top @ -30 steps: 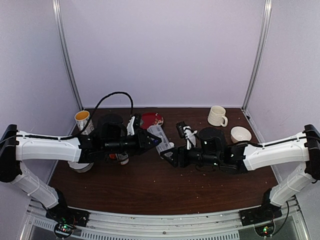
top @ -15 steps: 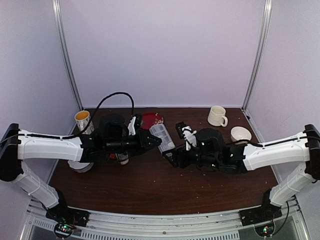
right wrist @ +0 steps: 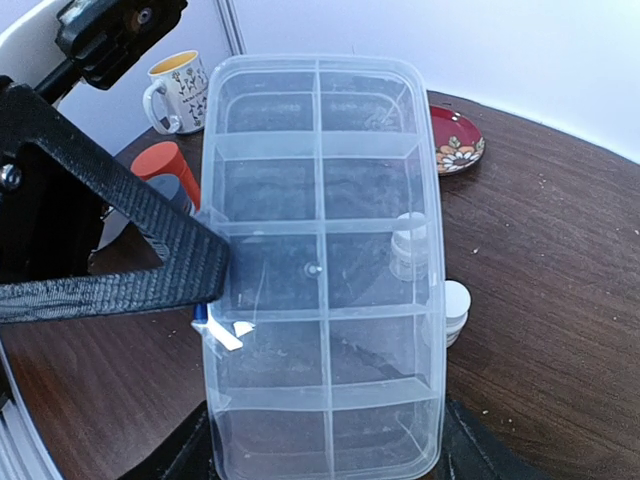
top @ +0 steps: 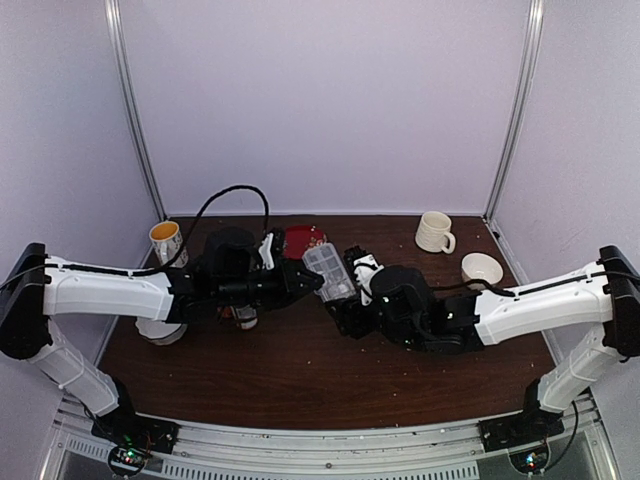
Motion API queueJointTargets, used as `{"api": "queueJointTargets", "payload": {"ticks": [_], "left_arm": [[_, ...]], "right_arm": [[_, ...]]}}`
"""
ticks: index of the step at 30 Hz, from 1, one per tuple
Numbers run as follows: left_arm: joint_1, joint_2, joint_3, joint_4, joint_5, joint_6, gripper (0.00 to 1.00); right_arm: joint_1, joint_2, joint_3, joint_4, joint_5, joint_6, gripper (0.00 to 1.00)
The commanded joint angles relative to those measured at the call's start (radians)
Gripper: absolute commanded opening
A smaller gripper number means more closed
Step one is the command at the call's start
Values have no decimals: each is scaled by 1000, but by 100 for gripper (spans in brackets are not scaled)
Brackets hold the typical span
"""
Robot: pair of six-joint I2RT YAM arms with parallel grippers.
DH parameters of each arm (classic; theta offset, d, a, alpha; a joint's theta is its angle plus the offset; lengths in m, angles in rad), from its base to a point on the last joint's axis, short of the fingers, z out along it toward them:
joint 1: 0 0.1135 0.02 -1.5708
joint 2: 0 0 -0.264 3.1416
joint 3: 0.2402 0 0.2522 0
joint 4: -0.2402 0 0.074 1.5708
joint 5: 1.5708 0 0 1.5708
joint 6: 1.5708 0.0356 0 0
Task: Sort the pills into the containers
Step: Open the lid of the pill container.
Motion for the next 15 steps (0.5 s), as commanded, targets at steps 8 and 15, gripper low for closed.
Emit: {"api": "queueJointTargets", "payload": {"ticks": [8,15], "left_arm": [[-11,33,70,-31,16,-55,11],[-11,63,89,-37,6,-117,16]], "right_arm": [[-4,97,66,-104,364,-91,31],[-2,114,83,-121,417,-131,31]]}}
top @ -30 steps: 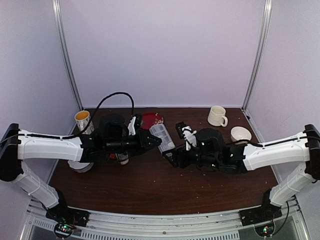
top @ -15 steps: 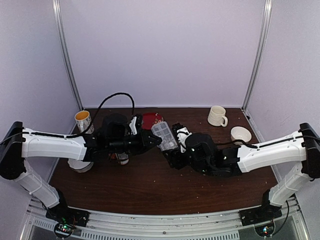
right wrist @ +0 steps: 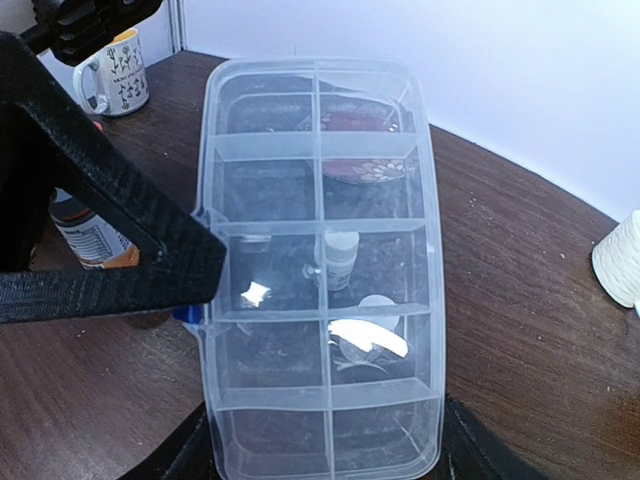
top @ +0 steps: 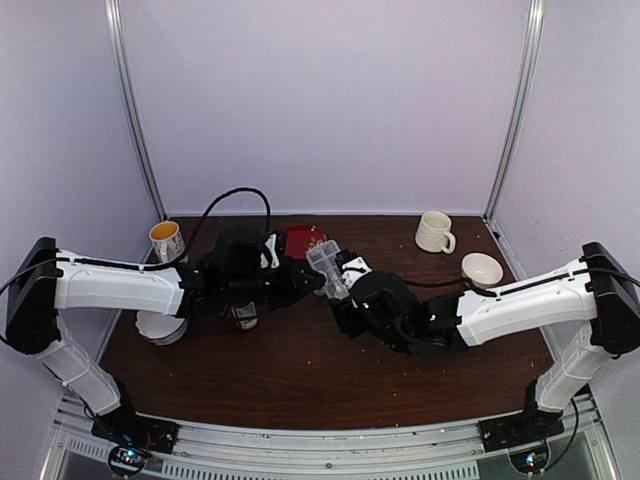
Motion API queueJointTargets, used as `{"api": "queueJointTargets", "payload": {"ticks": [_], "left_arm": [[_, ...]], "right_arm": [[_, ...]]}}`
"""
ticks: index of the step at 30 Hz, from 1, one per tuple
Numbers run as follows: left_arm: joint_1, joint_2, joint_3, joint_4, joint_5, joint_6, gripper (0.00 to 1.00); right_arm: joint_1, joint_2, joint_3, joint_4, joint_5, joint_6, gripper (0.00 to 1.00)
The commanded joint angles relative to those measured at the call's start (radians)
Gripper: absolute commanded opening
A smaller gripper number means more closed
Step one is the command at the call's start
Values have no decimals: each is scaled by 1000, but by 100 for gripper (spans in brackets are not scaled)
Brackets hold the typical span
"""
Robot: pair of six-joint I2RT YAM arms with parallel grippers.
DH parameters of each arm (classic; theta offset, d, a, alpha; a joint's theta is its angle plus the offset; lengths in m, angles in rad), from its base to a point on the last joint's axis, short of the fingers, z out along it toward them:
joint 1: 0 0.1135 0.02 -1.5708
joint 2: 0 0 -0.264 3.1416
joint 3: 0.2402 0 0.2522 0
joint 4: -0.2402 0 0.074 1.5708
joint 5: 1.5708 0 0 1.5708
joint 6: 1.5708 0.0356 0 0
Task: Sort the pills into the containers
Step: Open the lid of the pill container, then place the pill container at the center of the board.
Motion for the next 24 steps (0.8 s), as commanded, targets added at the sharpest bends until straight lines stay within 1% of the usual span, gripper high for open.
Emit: {"api": "queueJointTargets", "payload": {"ticks": [1,3,4,5,7,8,10,11,13,20,24], "left_arm": [[-18,1,32,15,51,-63,23],[-18,-6,34,25,57,-48,49],[-17,-15,33,19,50,-38,61],[-18,-28,28,19,43,-27,70],[-18,-66,0,34,30,-5,82],[-17,-83,-13,42,25,14,86],[-16,-117,-33,38,17,47,90],[-15,-132,-36,19,12,67,91],[-12,-158,-32,-33,-2,104,91],[4,-194,-27,-165,-35,236,85],[4,-197,-37,-198,-51,360,82]], "right_arm": [[-31,16,9,-67,181,-16,31],[-34,2,-4,-55,130,-5,32],[-39,-9,-15,-46,105,3,32],[-44,-19,-22,-41,78,16,32],[-59,-32,-32,-46,26,35,32],[-65,-40,-39,-45,2,41,32],[-78,-57,-59,-41,-45,52,32],[-86,-65,-66,-41,-100,54,33],[-101,-74,-73,-57,-166,64,33],[-106,-46,-80,-214,-251,97,35],[-106,-17,-125,-218,-334,142,38]]}}
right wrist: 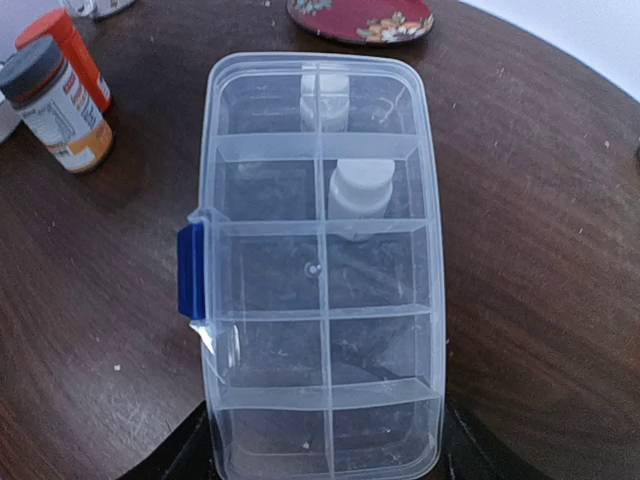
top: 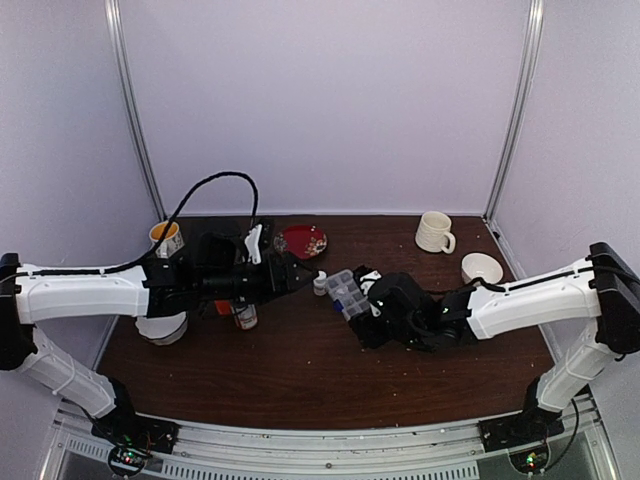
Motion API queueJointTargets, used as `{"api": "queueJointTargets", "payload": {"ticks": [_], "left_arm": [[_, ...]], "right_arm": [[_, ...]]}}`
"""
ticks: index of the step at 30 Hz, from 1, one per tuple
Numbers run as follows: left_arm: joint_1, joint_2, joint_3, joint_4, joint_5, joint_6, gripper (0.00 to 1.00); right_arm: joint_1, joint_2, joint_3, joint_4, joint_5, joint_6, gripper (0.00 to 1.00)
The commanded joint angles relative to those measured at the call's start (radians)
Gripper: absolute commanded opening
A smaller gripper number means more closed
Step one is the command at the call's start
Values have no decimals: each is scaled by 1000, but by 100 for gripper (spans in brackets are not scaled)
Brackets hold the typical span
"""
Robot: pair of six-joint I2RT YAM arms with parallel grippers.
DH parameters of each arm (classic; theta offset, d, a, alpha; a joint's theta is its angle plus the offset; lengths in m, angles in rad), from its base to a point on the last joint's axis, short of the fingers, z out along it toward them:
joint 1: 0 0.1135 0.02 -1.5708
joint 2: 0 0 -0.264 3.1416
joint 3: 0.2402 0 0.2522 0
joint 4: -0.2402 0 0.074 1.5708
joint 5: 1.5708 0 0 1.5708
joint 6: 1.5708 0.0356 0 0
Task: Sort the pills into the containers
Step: Place the pill container at the center of the board, then pick up the pill container from the center of the board.
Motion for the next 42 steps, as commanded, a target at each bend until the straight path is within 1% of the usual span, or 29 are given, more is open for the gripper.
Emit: {"api": "queueJointTargets", "payload": {"ticks": [1,4,8,10,13,14,15,16,19,20,21,23,25,27,30,32,35,38,41,42], "left_arm": [[5,-20,-18,-54,-41,181,82],[6,-39,-41,-58,-62,242,82],[5,-46,-44,-104,-86,263,83],[6,-39,-49,-95,-79,266,84],[5,-19,-52,-71,-43,267,84],[6,-11,-53,-71,-34,267,84],[5,-4,-53,-43,-27,270,84],[5,5,-54,-37,-24,272,84],[5,17,-51,-38,-19,276,84],[5,19,-50,-37,-18,279,84],[5,20,-50,-37,-17,280,84],[6,21,-48,-39,-15,284,84],[5,22,-46,-42,-16,286,84],[5,24,-44,-44,-14,292,84],[6,28,-37,-54,-13,298,84],[5,27,-40,-54,-12,298,84],[6,25,-45,-54,-13,298,84],[5,30,-46,-54,-9,297,84],[6,32,-47,-52,-1,301,84],[5,33,-49,-52,1,301,84]], "right_arm": [[-5,36,-58,-43,-122,70,40],[-5,65,-73,-30,-150,93,43],[-5,110,-62,-49,-156,106,44],[-5,130,-50,-64,-146,107,45],[-5,150,-36,-81,-150,106,50],[-5,153,-33,-84,-157,106,54],[-5,152,-34,-84,-161,106,60],[-5,151,-35,-81,-164,107,63],[-5,150,-30,-86,-169,112,67],[-5,148,-26,-89,-170,112,70],[-5,148,-23,-93,-171,113,79],[-5,146,-17,-97,-169,115,90],[-5,147,-9,-102,-166,113,95],[-6,149,-4,-103,-163,114,95],[-6,159,12,-110,-163,119,88],[-8,162,17,-113,-168,123,85],[-9,157,17,-109,-174,129,86],[-13,155,16,-101,-184,132,80],[-19,149,11,-90,-194,137,79],[-21,147,8,-86,-201,139,78]]}}
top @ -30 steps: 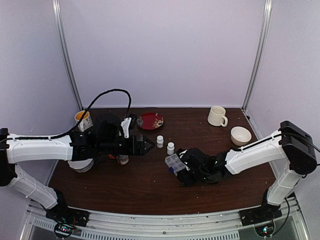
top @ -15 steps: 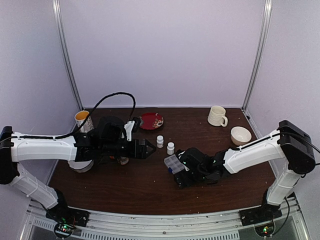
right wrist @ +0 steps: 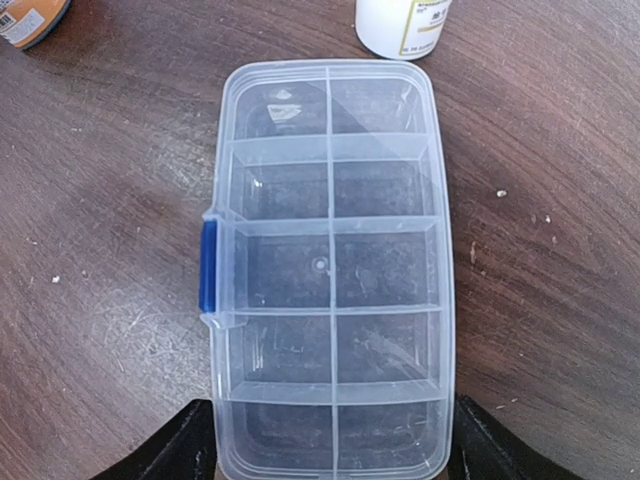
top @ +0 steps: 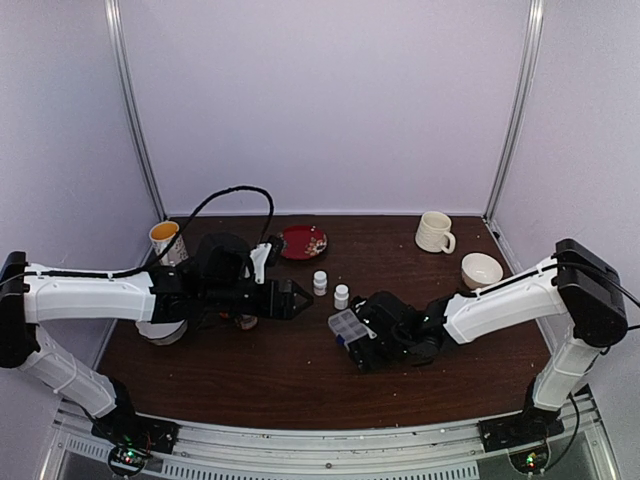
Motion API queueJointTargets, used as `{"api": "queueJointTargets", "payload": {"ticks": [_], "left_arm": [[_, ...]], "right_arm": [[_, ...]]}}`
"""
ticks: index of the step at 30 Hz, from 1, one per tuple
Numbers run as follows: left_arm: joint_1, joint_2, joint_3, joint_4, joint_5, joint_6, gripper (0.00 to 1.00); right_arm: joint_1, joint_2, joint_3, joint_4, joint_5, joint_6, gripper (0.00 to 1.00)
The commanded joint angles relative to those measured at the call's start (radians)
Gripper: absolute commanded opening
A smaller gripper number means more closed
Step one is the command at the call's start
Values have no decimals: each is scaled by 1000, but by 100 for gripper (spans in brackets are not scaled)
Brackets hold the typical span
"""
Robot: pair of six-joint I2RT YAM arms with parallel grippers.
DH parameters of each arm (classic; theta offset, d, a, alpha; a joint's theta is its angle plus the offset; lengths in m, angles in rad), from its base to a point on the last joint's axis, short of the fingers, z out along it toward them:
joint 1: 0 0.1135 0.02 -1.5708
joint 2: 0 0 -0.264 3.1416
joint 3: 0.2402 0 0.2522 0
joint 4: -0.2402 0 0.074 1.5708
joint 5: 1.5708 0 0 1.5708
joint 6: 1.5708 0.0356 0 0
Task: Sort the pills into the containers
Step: Pick up the pill container from the center of the board, then open the lid of the pill container.
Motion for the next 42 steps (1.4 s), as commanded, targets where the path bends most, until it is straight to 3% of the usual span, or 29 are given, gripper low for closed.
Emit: {"api": "queueJointTargets", "payload": {"ticks": [1,2,3,12,20,26,32,35,39,42], "left_arm": [[6,9,-3,38,18,22,84],[5,9,-3,37,21,23,84],[6,11,-3,36,24,24,84],[4,28,-5,62,55,36,84],[5,34,-6,118,99,29,83],[6,26,-50,197,92,-6,58],[6,57,-60,334,163,-65,47],[5,53,-80,431,187,-84,51],[6,13,-119,535,199,-88,71],[6,-26,-140,565,204,-73,73]], "right_arm": [[-14,-7,9,14,-27,20,75],[-16,-8,8,18,-31,21,65],[-17,-9,6,22,-36,23,61],[-30,-63,-31,61,-92,35,60],[-55,-219,-153,242,-182,71,58],[-61,-350,-237,346,-217,52,55],[-61,-409,-302,490,-329,50,54],[-61,-438,-331,565,-374,65,53],[-61,-494,-368,647,-434,79,53],[-61,-540,-380,678,-457,93,53]]}}
